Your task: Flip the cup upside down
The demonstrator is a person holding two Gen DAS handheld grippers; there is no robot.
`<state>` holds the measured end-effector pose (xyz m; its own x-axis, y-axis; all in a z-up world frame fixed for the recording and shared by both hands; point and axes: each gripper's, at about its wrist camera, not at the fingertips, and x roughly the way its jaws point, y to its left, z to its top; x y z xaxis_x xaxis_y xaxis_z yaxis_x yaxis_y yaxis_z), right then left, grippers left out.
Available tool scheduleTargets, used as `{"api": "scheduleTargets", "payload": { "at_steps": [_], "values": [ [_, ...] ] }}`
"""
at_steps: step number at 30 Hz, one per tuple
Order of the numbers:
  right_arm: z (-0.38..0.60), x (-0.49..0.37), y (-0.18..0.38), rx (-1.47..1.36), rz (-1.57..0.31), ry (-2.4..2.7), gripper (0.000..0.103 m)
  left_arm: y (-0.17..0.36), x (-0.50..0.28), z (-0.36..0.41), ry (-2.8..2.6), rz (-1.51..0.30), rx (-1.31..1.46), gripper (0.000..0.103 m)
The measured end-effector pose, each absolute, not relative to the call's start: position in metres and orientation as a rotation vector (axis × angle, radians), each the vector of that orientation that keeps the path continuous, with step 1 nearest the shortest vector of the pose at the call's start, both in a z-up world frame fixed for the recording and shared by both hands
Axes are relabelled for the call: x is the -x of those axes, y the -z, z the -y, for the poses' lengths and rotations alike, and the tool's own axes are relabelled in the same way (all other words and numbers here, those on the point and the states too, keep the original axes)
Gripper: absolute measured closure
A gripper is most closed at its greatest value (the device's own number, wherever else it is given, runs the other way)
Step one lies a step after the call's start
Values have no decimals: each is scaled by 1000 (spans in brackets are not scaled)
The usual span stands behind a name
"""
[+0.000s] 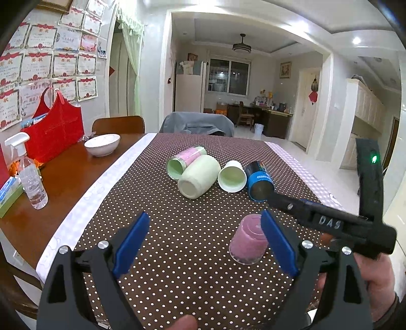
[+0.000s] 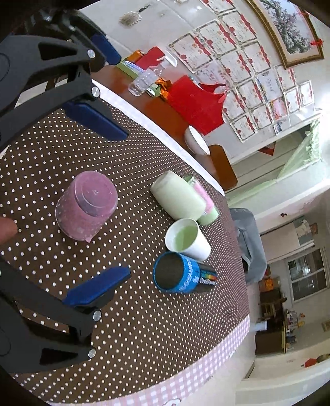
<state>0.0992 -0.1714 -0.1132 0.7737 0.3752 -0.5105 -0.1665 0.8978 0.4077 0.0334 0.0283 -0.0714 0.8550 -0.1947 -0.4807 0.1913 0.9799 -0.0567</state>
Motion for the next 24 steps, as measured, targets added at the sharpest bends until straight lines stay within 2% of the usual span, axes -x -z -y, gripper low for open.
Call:
{"api": "scheduleTargets", "payload": {
  "at_steps": [12, 24],
  "values": [
    [202, -67, 66, -346, -561, -215, 6, 51, -21, -22, 154, -486, -32, 14],
    [195, -14, 30, -174, -432, -94, 6, 30, 0, -17, 89, -430, -41, 14]
  ]
}}
